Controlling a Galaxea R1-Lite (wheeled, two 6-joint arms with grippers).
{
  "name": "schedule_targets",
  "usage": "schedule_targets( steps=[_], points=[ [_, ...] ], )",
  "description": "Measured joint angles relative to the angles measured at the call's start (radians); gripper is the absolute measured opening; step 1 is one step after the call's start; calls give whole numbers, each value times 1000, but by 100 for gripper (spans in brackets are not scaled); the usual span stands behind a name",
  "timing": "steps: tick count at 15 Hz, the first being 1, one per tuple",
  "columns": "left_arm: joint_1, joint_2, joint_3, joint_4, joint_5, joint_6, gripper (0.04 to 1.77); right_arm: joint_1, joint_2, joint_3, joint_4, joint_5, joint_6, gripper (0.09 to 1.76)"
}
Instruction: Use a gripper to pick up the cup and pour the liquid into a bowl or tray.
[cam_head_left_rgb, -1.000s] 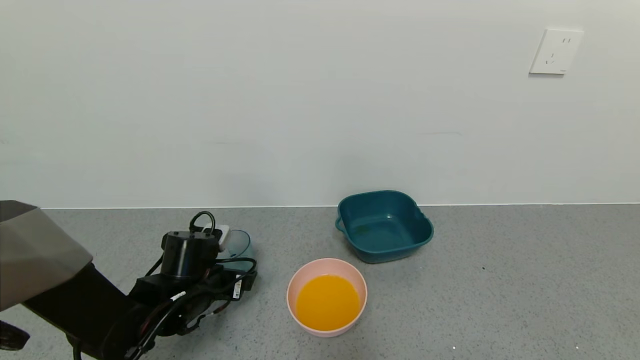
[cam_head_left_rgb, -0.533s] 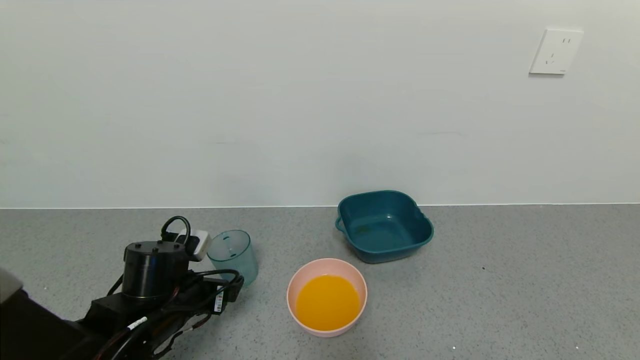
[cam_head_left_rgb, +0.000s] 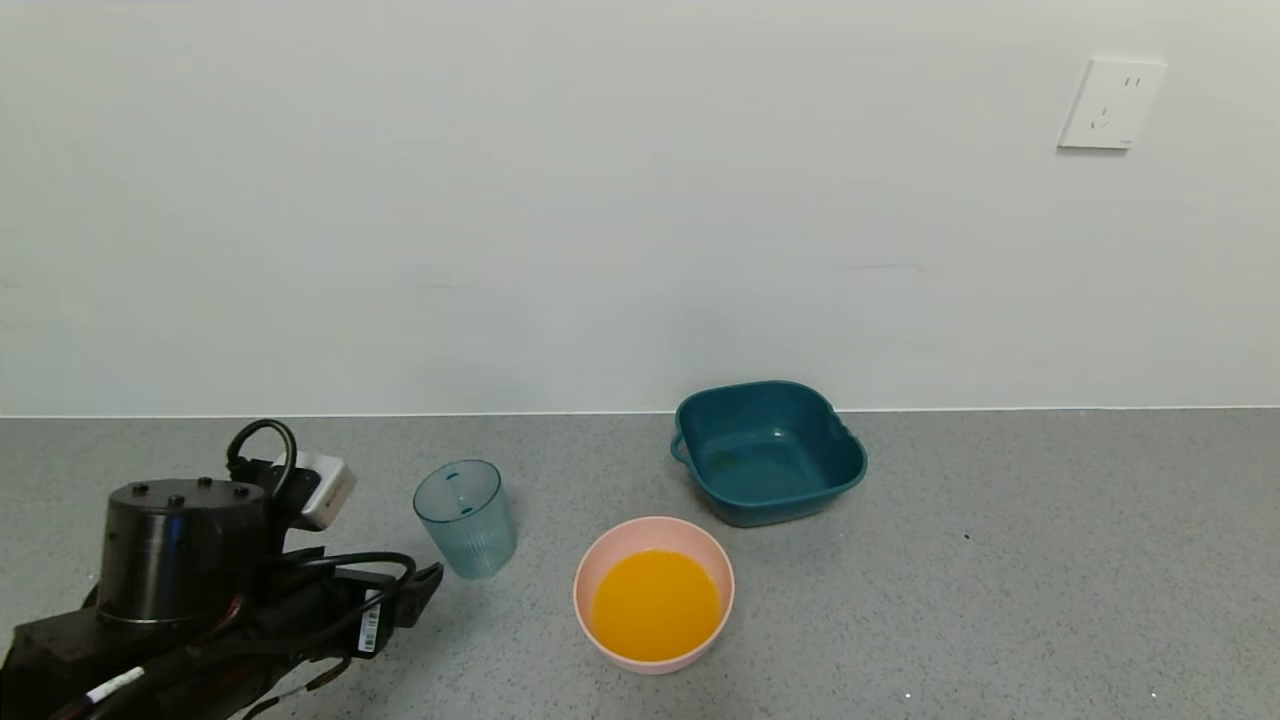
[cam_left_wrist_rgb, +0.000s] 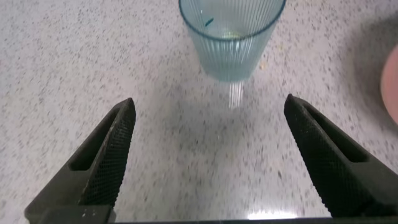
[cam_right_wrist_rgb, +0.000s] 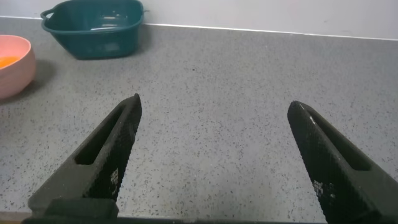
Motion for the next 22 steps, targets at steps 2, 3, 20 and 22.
schedule_targets(
  steps=[2, 3, 20, 22],
  points=[
    [0, -85, -5, 81, -13, -3, 171, 0, 0, 0, 0, 0, 0, 171],
    [0, -122, 0, 96, -17, -6, 171, 0, 0, 0, 0, 0, 0, 171],
    [249, -600, 48, 382, -614, 58, 172, 0, 0, 0, 0, 0, 0, 171],
    [290, -687, 54, 447, -683, 67, 172, 0, 0, 0, 0, 0, 0, 171]
  ],
)
